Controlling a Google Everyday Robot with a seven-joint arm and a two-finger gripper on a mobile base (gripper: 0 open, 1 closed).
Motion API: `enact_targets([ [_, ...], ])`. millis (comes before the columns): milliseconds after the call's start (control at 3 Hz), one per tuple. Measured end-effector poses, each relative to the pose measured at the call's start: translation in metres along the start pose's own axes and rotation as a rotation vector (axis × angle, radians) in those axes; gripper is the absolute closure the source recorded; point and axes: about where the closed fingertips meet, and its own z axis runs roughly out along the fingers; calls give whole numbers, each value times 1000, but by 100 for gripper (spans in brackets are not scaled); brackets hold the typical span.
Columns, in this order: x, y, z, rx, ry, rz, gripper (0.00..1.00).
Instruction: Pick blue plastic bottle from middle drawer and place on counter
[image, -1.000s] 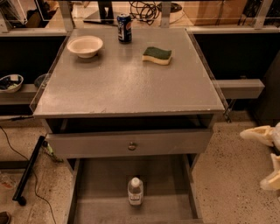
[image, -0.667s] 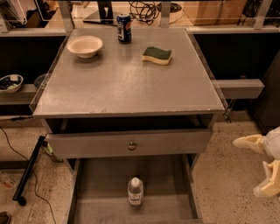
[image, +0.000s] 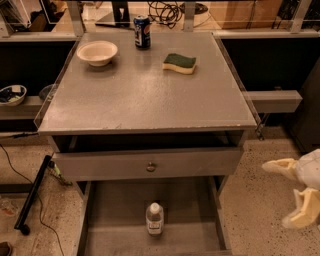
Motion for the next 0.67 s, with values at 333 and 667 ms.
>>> enact_targets([
  [333,8,-27,36,23,-48,-22,0],
  [667,8,-27,36,23,-48,-22,0],
])
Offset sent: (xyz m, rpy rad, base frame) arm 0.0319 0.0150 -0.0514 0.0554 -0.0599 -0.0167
